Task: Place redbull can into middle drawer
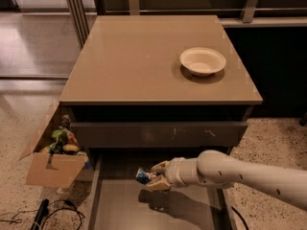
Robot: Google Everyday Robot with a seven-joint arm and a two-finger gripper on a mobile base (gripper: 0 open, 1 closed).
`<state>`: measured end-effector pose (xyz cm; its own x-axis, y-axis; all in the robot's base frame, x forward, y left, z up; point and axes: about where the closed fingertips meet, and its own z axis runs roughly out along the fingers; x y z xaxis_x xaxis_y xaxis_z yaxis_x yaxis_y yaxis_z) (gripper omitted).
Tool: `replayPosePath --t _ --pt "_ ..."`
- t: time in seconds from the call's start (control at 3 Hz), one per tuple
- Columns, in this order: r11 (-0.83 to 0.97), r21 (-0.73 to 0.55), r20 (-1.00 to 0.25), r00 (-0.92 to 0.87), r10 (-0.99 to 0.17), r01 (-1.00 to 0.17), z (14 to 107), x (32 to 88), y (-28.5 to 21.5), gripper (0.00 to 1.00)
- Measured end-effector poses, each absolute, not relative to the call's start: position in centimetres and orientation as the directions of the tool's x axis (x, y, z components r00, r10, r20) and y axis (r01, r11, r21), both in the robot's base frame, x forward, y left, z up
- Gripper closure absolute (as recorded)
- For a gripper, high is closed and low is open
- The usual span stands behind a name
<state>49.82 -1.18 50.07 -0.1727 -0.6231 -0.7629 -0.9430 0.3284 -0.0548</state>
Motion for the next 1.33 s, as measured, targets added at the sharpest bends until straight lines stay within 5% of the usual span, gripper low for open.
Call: replayPosePath --t 1.33 --pt "0.316 0.014 -0.776 -0.209 -0.595 -0.949 41.9 51.2 -3.4 1.00"
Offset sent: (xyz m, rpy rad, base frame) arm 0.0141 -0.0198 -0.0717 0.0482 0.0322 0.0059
